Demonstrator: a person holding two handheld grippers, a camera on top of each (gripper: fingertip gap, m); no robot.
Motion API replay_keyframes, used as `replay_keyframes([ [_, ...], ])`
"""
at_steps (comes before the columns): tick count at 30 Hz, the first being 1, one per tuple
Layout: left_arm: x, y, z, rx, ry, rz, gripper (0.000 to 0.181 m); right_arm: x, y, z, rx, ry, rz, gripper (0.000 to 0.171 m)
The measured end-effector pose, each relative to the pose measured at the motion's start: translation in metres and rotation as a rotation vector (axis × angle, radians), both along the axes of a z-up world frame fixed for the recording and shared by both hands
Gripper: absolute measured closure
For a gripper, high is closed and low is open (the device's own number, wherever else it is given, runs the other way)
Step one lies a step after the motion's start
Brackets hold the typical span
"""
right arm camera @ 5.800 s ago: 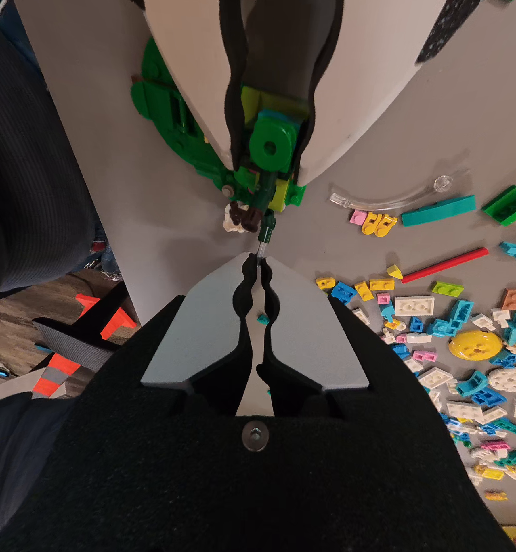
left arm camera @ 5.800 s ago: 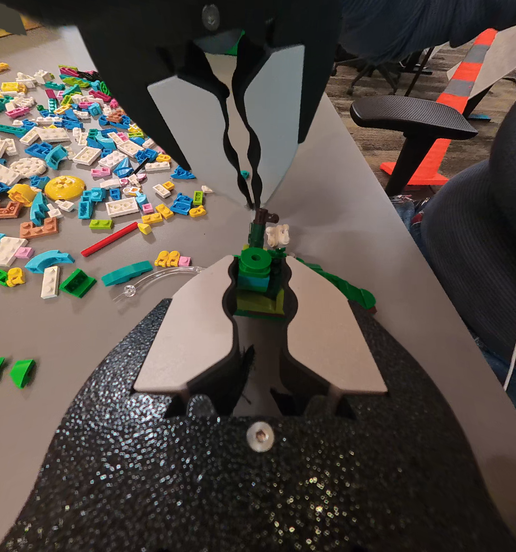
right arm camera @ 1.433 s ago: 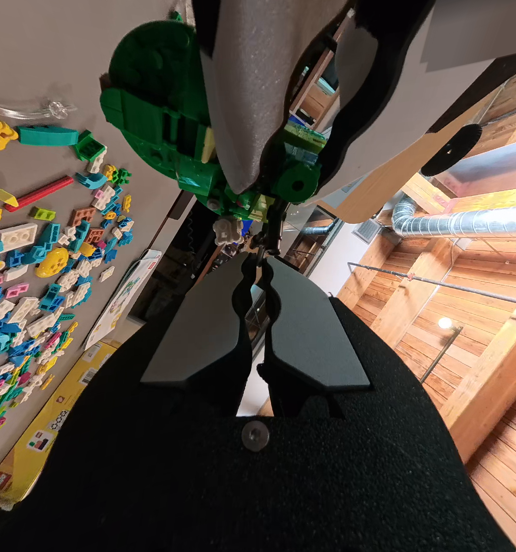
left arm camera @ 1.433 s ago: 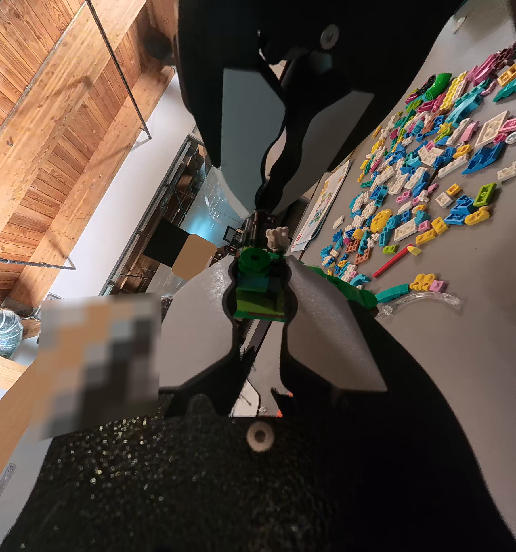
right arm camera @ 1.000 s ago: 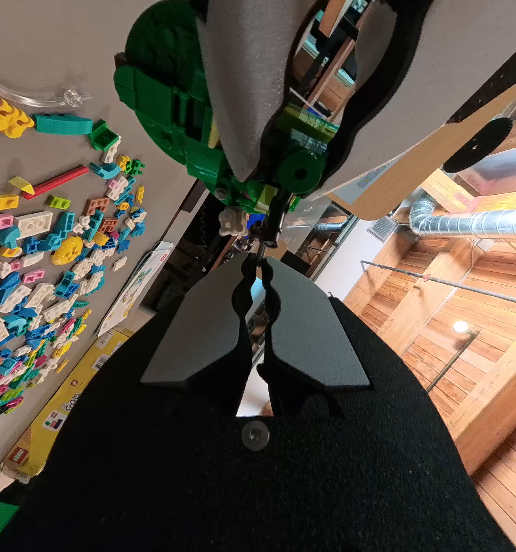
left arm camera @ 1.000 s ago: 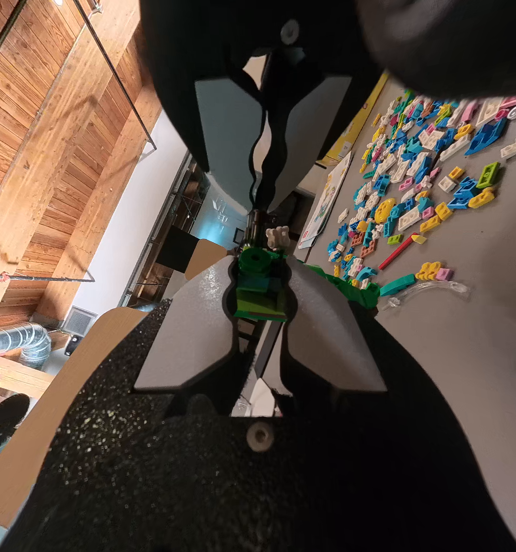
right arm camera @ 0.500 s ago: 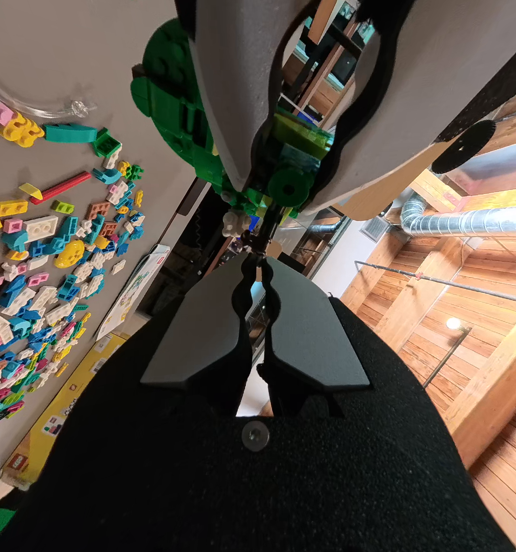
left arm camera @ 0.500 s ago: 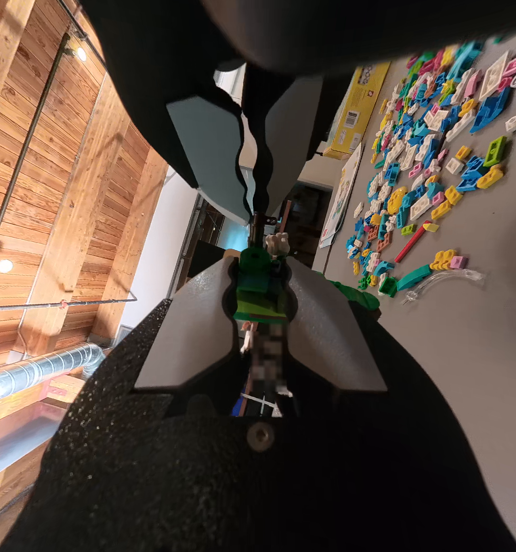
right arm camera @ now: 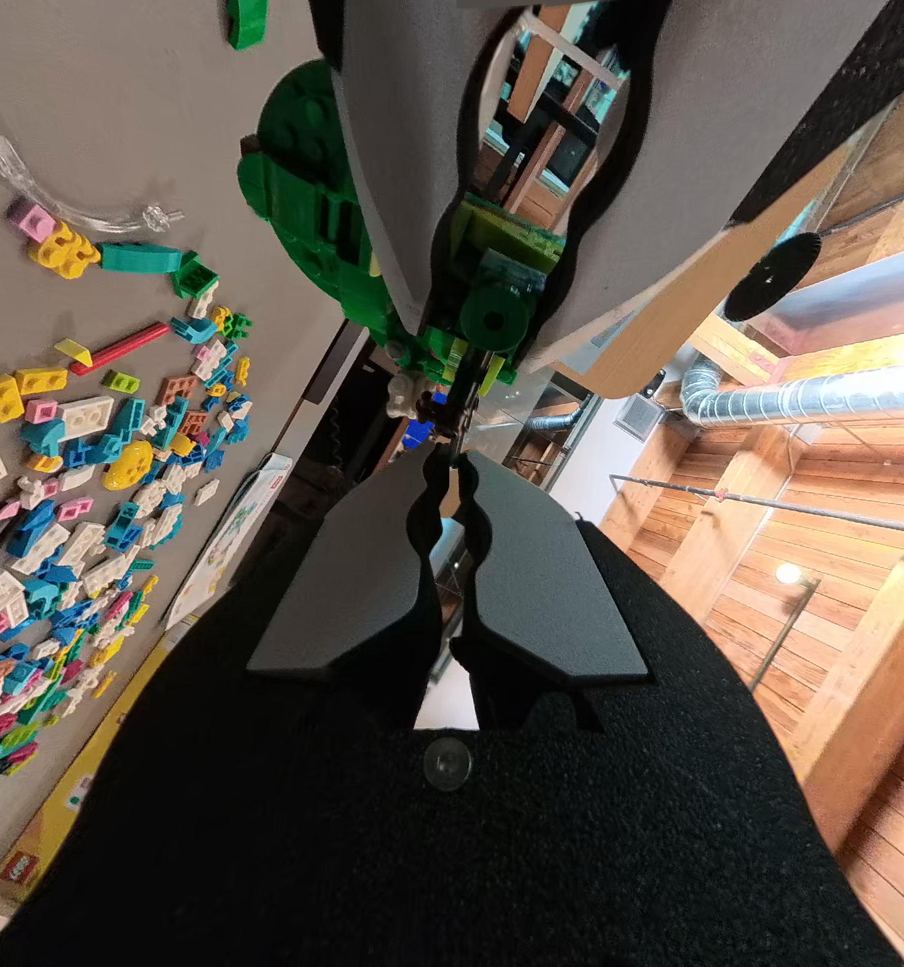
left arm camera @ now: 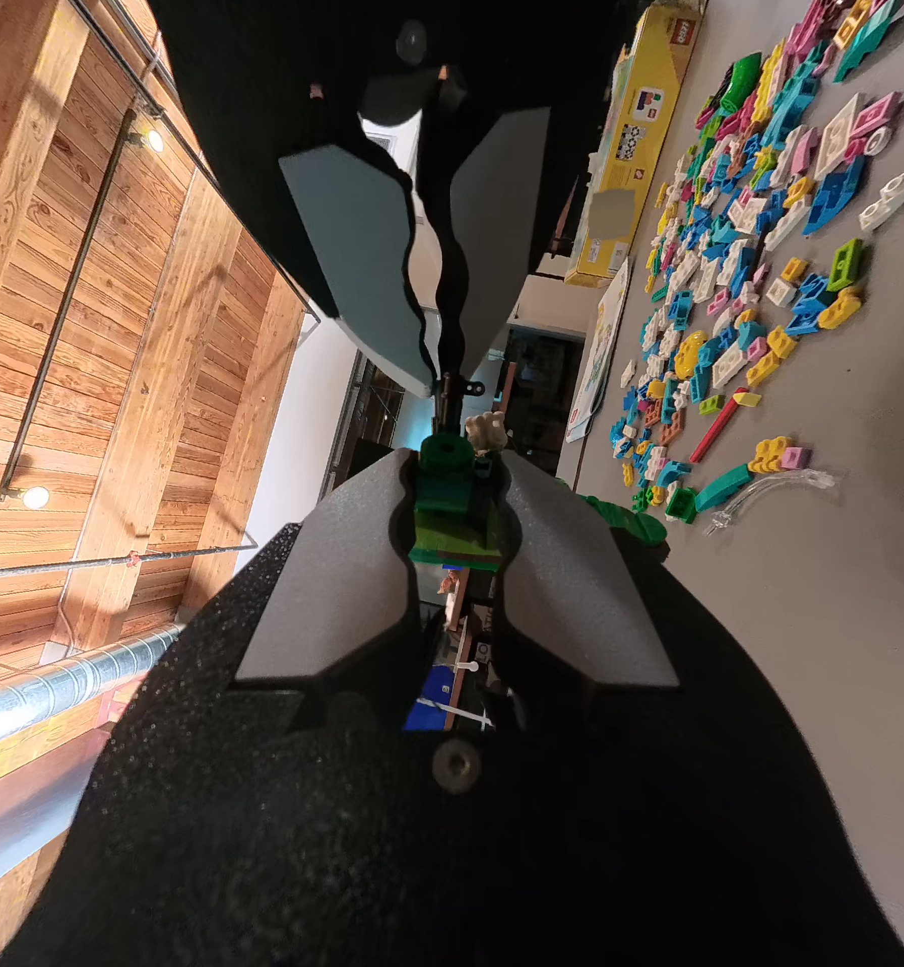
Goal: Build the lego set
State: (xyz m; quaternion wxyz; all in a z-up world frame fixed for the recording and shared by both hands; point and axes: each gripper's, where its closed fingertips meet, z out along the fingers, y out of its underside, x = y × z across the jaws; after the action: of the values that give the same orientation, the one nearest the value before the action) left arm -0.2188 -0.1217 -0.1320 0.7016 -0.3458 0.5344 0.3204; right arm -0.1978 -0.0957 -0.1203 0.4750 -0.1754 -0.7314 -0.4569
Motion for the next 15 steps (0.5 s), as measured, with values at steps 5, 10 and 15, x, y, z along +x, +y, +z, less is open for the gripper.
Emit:
replay_keyframes([
  [5, 0.0007, -0.0005, -0.0008, 0.004, 0.005, -0.007, 0.155, 0.0007, -0.0005, -0.0004, -0.040, 0.015, 0.028, 0.168],
  [10, 0.0031, -0.0033, -0.0009, 0.019, 0.014, -0.022, 0.155, 0.0018, -0.0005, -0.0012, -0.056, 0.013, 0.041, 0.168],
  [15, 0.0035, -0.0043, -0.0003, 0.030, 0.016, -0.027, 0.155, 0.0019, -0.0010, -0.0011, -0.078, 0.020, 0.047, 0.168],
])
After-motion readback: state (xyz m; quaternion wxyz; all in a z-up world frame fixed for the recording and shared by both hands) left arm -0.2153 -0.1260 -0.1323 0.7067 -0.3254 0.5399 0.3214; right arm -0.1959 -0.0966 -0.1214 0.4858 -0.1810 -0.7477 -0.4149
